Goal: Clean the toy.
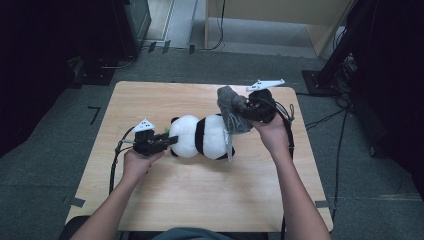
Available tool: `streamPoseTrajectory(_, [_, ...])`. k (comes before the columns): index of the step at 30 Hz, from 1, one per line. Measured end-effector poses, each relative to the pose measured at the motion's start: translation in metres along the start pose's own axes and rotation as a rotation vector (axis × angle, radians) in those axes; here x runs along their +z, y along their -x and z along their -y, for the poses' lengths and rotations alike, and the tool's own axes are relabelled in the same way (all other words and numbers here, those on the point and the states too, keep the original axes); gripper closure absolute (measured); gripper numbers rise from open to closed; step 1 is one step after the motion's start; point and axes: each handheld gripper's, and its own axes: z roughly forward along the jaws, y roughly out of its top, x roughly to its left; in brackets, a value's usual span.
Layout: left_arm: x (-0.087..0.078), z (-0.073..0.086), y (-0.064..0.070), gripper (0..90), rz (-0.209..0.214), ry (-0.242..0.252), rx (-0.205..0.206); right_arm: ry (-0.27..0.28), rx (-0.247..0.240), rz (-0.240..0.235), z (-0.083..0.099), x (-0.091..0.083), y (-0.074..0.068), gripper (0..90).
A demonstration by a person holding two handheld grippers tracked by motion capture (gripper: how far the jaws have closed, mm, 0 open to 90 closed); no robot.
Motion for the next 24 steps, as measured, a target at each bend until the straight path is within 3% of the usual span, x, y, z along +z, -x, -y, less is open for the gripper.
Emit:
streamPoseTrajectory(7, [-0.002, 0.001, 0.002, 63.4, -0.001, 0.001, -0.004, 0.002, -0.049, -0.071, -0.029, 0.014, -0.026, 76.4])
streamPoseTrajectory(13, [-0.003, 0.001, 0.002, 62.9, -0.004, 0.001, -0.011, 0.000, -0.075, -0.136, -0.046, 0.039, -0.048, 76.4])
streamPoseTrajectory(15, [-0.004, 0.001, 0.002, 62.6, -0.005, 0.000, -0.007, -0.014, -0.069, -0.164, -0.047, 0.050, -0.055, 76.3])
streamPoseTrajectory(18, [-0.005, 0.002, 0.002, 62.5, -0.007, 0.004, -0.006, -0.057, -0.080, -0.169, -0.042, 0.069, -0.061, 76.3])
streamPoseTrajectory(24, [-0.005, 0.004, -0.002, 55.4, 0.006, 0.012, 0.013, -0.174, -0.046, -0.145, -0.021, 0.106, -0.057, 76.4])
